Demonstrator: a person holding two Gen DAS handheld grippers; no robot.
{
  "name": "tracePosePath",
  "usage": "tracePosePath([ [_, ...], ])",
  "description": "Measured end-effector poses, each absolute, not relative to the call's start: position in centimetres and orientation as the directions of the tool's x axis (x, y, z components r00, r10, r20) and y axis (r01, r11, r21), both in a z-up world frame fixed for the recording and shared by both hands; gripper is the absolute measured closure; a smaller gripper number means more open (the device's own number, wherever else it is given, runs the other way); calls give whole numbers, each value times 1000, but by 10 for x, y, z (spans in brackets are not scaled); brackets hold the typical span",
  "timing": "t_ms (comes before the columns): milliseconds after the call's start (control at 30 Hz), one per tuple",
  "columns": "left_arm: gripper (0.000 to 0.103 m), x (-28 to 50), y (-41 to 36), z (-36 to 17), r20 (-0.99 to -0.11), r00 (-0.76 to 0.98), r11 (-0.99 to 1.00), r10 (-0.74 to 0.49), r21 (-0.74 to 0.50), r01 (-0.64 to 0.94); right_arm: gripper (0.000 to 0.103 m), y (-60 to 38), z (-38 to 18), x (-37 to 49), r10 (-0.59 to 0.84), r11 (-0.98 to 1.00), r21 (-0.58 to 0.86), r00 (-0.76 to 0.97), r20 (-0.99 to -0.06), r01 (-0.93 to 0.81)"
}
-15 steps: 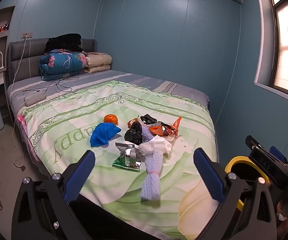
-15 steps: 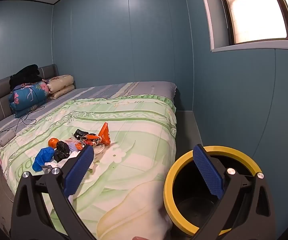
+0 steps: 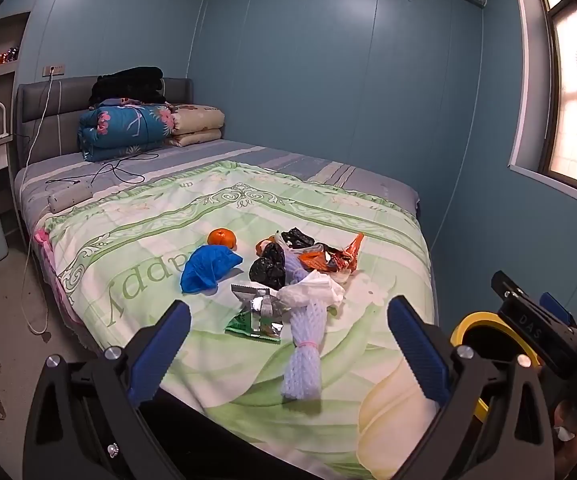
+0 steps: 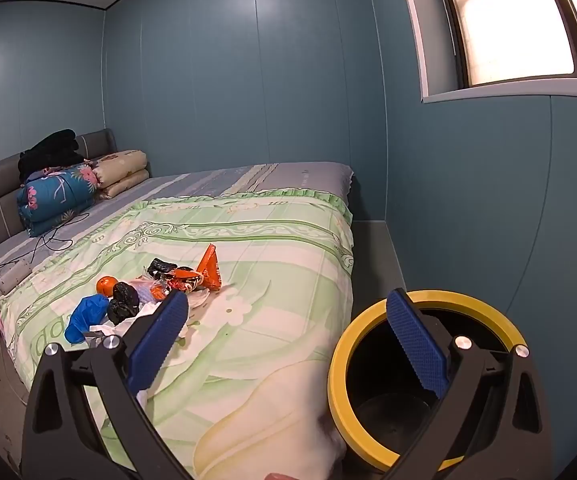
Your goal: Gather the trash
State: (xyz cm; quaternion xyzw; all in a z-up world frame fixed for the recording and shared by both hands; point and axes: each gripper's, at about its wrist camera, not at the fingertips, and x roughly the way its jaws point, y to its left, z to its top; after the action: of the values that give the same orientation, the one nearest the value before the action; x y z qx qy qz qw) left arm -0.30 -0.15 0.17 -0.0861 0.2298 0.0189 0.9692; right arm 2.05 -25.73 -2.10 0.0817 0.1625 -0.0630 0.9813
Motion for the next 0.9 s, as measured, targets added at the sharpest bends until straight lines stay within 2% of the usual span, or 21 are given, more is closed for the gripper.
tracePosePath([
  [900,8,-2,0,1,-444,896,985,-2,-156,-75,8,-259,-24,20,-100,978,143,939,-330,154],
])
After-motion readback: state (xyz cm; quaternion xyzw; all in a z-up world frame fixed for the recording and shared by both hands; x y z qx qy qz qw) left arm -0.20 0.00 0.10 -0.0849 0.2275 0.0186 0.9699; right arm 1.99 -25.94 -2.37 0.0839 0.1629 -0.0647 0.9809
